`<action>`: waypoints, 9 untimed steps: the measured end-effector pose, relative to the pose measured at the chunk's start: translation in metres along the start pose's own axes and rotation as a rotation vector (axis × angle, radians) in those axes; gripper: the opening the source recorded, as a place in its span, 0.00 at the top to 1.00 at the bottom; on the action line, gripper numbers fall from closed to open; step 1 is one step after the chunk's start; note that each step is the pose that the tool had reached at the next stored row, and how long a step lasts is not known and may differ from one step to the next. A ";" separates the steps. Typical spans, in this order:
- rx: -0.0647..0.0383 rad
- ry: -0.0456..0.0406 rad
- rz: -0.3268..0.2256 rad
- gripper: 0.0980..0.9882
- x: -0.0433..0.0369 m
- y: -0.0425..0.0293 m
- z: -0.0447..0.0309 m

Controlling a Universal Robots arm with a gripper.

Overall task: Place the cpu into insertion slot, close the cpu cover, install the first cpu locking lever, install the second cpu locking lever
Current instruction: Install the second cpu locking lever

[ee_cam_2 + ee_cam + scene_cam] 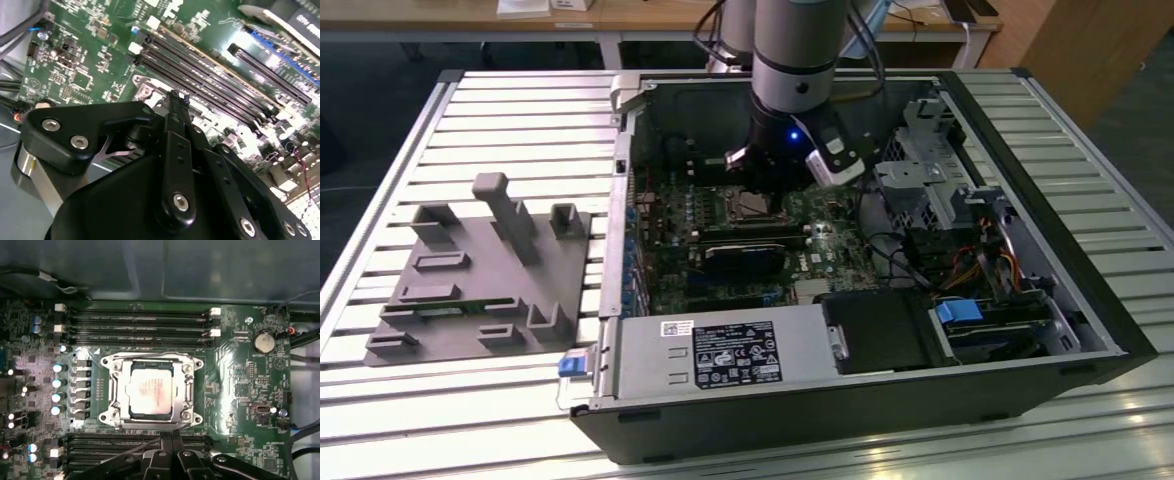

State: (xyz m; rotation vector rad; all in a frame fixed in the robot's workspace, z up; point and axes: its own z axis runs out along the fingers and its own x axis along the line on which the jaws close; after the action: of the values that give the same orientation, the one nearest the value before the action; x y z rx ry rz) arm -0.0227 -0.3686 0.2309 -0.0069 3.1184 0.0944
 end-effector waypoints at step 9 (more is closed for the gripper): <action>0.000 0.0000 0.000 0.99 0.0219 -0.0018 0.0009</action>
State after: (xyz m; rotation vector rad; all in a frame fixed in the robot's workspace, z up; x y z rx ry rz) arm -0.0446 -0.3704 0.2294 -0.0069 3.1184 0.0945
